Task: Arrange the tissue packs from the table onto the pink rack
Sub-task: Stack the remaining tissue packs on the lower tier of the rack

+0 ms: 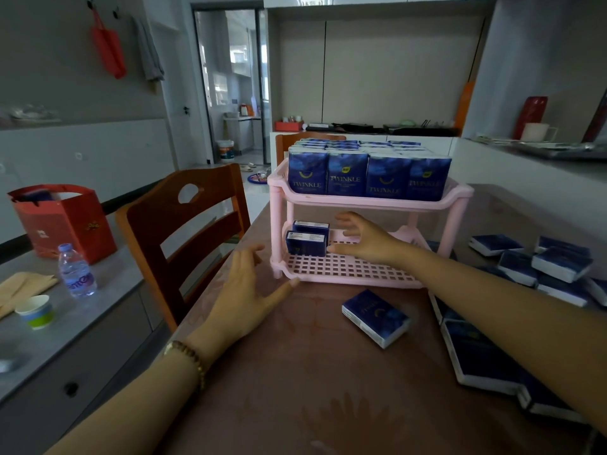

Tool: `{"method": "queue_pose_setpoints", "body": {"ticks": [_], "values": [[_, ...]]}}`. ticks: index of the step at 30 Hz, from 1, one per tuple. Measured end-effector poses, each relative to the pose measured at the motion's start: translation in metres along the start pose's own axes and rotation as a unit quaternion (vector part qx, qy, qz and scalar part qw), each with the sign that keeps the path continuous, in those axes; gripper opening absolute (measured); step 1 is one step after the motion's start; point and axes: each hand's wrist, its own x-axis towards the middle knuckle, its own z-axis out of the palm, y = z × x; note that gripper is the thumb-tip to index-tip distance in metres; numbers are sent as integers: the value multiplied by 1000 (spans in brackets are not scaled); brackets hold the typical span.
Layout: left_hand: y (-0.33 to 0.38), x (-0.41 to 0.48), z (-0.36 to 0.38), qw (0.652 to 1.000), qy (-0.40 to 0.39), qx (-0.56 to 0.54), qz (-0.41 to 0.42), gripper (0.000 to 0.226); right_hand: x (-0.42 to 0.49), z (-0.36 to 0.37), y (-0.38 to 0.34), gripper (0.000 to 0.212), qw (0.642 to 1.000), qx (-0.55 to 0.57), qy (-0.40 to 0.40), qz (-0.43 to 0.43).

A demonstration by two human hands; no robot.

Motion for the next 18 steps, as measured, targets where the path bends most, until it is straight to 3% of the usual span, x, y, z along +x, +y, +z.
{"method": "queue_pose_setpoints", "body": {"ticks": [6,10,14,18], "values": [[19,-7,5,997,45,-17,54,43,-41,-24,2,60,1000,-14,-24,-12],[41,-15,14,993,-41,-93,62,27,-79,-45,1,46,998,-11,-59,-10],[65,-21,32,980,-179,-79,38,48,-129,-67,6,44,997,-15,-77,12],[84,-18,48,976,-208,20,60,50,-164,-84,13,42,996,-67,-3,52]]}}
